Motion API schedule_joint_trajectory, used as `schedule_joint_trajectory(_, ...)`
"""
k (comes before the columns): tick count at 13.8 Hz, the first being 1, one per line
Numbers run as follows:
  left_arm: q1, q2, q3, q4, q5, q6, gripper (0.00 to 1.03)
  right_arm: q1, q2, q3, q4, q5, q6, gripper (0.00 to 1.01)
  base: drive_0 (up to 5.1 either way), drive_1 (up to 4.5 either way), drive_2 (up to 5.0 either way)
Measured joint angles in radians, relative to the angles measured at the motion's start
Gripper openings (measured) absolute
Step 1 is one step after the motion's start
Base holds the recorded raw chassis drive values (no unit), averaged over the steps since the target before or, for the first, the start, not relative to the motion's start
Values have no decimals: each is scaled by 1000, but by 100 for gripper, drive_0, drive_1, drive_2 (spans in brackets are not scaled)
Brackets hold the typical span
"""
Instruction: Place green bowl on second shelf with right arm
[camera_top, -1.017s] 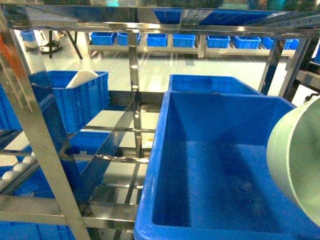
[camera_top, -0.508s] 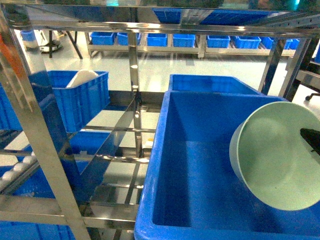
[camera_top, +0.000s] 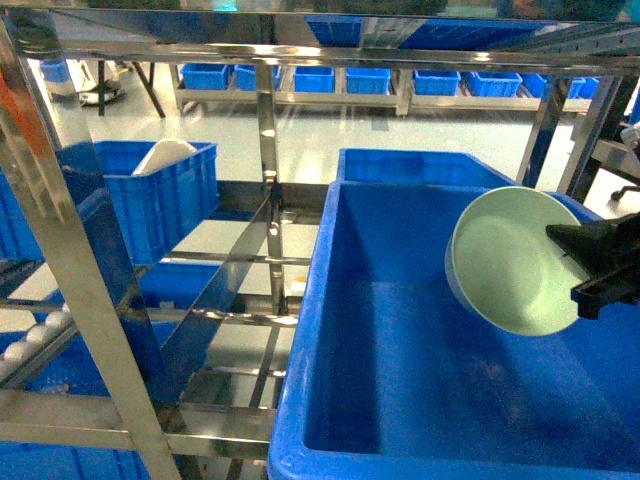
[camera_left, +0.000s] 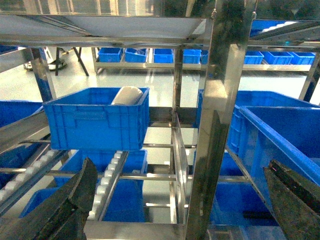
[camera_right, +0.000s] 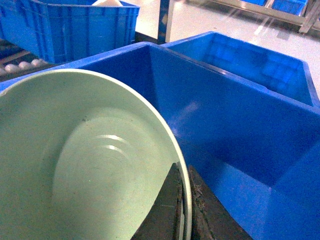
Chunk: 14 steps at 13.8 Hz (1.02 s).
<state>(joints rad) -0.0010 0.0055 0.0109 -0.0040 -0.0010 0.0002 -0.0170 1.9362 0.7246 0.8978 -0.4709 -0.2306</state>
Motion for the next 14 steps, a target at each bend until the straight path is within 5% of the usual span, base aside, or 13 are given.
schedule_joint_trajectory(3, 0, 0, 0, 0, 0, 0, 98, 52, 108, 172, -148, 5, -55, 2, 0, 0, 0)
schedule_joint_trajectory(6, 0, 0, 0, 0, 0, 0, 98, 55, 159, 188, -199, 30, -126, 2, 0, 0, 0)
schedule_joint_trajectory(11, 0, 0, 0, 0, 0, 0, 98, 51, 178, 185, -260, 30, -188, 3, 0, 0, 0)
schedule_joint_trajectory(14, 0, 0, 0, 0, 0, 0, 98, 64, 183, 169, -216, 37, -188, 41, 0, 0, 0)
